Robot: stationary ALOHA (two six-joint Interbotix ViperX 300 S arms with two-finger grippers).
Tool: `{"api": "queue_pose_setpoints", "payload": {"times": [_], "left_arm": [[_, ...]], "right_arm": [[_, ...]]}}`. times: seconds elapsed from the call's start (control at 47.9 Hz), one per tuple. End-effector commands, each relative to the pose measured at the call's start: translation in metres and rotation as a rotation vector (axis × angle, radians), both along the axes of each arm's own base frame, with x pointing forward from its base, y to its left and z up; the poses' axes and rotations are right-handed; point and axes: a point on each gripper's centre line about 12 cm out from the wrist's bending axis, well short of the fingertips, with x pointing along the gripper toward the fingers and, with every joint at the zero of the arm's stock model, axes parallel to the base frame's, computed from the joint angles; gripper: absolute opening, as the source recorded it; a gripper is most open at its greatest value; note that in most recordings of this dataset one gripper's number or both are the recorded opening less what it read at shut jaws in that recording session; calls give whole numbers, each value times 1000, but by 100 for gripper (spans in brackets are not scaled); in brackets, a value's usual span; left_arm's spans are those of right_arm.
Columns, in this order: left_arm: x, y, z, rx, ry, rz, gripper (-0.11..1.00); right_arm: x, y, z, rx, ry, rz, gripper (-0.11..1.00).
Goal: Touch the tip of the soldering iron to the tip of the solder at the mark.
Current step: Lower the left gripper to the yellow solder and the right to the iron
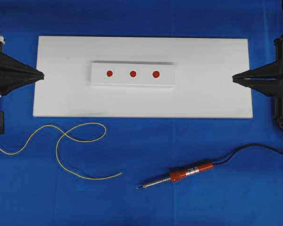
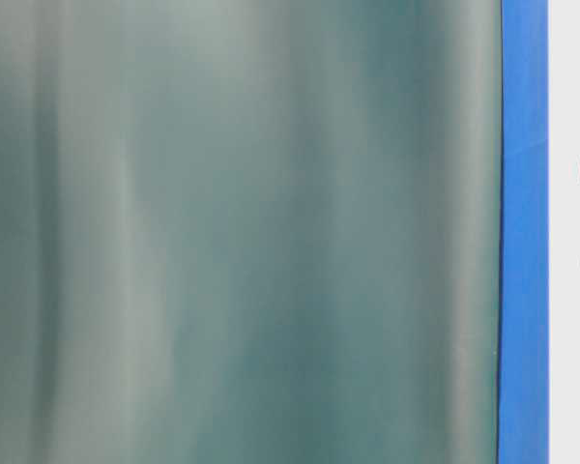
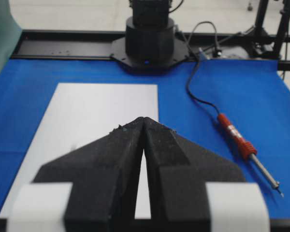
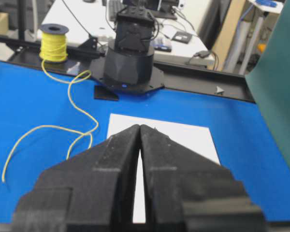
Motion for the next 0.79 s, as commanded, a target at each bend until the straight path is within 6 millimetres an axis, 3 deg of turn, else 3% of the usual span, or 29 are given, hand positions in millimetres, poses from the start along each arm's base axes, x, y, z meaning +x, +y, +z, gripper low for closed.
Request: {"api": "queue_pose_setpoints", "payload": {"times": [0.0,0.104,0.272,0.481,0.627,0.69,0.773], "left_arm": [[3,-3,0,-14,23,-14,0],[3,-6,-4,-34,51,-32,0],[2,-22,-6,-52,66,-110,0],[4,-46,-21,-49,123,-226,0],[11,-65,-33,-40,157,-303,3],[15,-72,-39,-35,174,-322,15],[22,-79,-50,-27,219,-344,41]], "right_arm": [[3,3,9,20,-17,15,0],[7,9,8,44,35,48,-6],[9,21,2,91,81,103,-6],[10,50,-11,117,147,235,1],[13,65,-23,150,207,292,30],[16,67,-31,167,241,291,49],[23,70,-44,168,292,289,76]]}}
